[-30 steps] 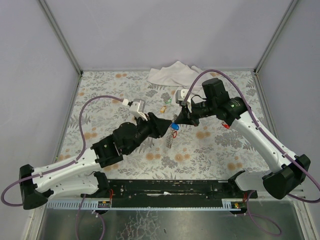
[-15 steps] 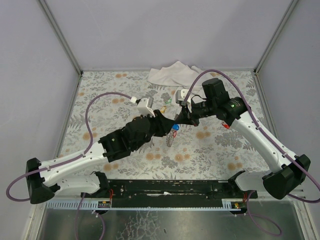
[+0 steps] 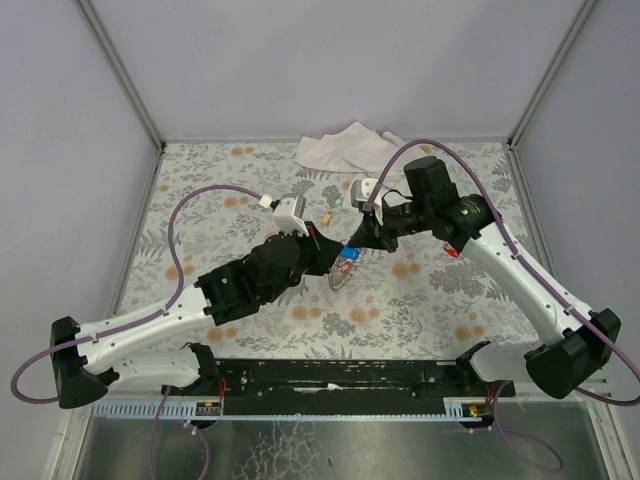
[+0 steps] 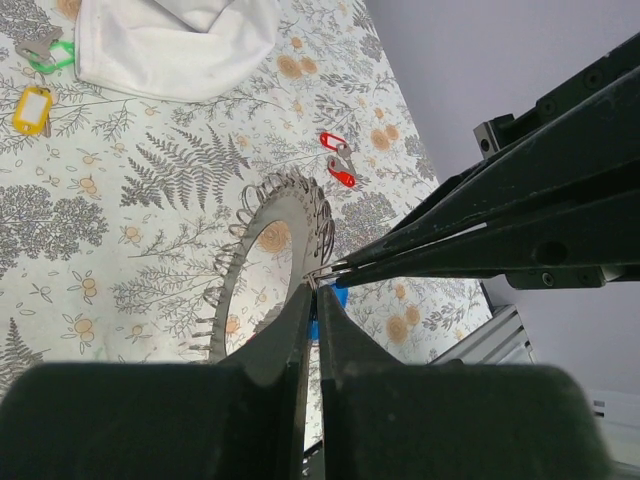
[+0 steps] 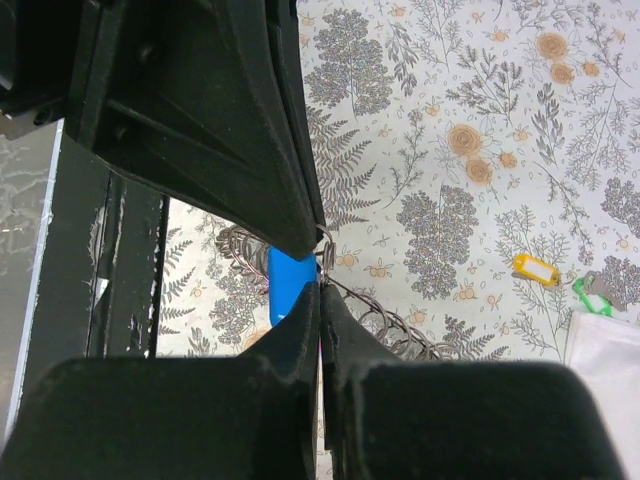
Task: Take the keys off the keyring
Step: Remove the key from the keyring.
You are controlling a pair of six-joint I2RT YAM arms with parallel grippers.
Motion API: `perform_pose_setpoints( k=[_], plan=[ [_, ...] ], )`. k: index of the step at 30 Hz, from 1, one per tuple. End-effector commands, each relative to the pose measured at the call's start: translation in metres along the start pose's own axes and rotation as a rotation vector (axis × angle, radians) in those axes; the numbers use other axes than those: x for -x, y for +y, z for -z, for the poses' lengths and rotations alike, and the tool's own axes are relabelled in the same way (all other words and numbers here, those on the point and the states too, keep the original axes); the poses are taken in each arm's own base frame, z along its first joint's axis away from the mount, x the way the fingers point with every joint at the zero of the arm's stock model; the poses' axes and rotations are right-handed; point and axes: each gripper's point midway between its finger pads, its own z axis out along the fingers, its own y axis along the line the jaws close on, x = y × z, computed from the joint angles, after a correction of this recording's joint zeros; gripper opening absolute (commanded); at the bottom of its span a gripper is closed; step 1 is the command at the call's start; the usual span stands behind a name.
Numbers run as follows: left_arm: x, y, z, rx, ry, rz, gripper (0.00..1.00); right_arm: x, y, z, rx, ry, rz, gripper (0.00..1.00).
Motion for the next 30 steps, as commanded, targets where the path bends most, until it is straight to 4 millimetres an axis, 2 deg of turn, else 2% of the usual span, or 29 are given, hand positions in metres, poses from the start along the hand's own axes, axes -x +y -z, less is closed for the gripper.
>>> perform_pose_setpoints(
  k=[1, 8, 17, 24, 30],
  plan=[
    [0.012, 0.007, 0.009, 0.005, -0.064, -0.025, 0.0, 0.014, 0.003, -0.001, 0.017, -0.054, 0.065, 0.0],
    [0.014, 0.008, 0.021, -0.085, -0.112, -0.075, 0.0, 0.004, 0.002, -0.007, 0.031, -0.06, 0.099, 0.0],
    [0.013, 0.004, 0.03, -0.158, -0.123, -0.124, 0.0, -0.013, 0.012, -0.02, 0.115, -0.095, 0.155, 0.0],
    [0.006, 0.005, 0.037, -0.22, -0.102, -0.189, 0.0, -0.018, 0.013, -0.024, 0.128, -0.11, 0.166, 0.0],
    [-0.008, 0.015, 0.039, -0.267, -0.038, -0.269, 0.0, -0.018, 0.019, -0.023, 0.167, -0.141, 0.184, 0.0]
  ],
)
